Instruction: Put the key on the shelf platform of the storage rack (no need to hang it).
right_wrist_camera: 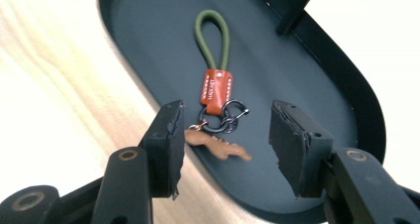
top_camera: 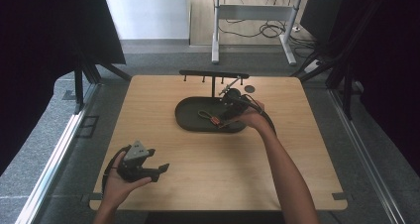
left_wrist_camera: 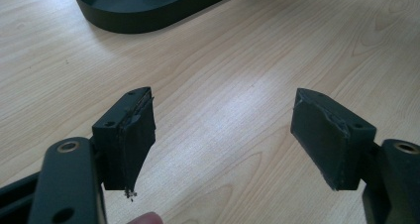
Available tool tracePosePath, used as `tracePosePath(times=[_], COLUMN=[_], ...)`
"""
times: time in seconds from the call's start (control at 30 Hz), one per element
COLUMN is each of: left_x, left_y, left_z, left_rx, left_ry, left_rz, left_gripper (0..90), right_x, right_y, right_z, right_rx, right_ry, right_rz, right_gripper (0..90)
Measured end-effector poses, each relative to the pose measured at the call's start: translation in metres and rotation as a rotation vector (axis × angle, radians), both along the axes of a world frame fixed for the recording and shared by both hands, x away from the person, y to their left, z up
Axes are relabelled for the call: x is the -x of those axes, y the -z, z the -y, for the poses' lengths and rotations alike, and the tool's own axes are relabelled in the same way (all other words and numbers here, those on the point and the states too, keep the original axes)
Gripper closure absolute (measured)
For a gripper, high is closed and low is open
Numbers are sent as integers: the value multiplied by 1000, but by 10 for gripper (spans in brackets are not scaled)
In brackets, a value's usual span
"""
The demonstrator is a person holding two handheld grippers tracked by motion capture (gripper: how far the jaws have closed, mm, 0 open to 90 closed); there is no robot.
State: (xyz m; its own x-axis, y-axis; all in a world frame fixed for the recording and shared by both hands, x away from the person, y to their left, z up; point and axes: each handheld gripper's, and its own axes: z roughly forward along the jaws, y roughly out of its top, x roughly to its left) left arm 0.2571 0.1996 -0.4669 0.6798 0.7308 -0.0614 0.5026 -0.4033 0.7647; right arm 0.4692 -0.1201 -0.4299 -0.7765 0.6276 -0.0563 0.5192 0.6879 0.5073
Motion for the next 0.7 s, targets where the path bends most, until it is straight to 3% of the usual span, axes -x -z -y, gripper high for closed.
tracePosePath(times=[0.43,0.7], left_x=[-1,-1], left_y=[2,2], left_z=[5,5], left_rx=[-17,-21], left_ry=[10,6], left_rz=[-4,-3], left_gripper=[255,255], right_x=[59,99], right_y=[-8,8], right_z=[46,80], right_rx=[-101,-177], right_ry=[-20,3], right_rz=[28,54], right_gripper=[458,458])
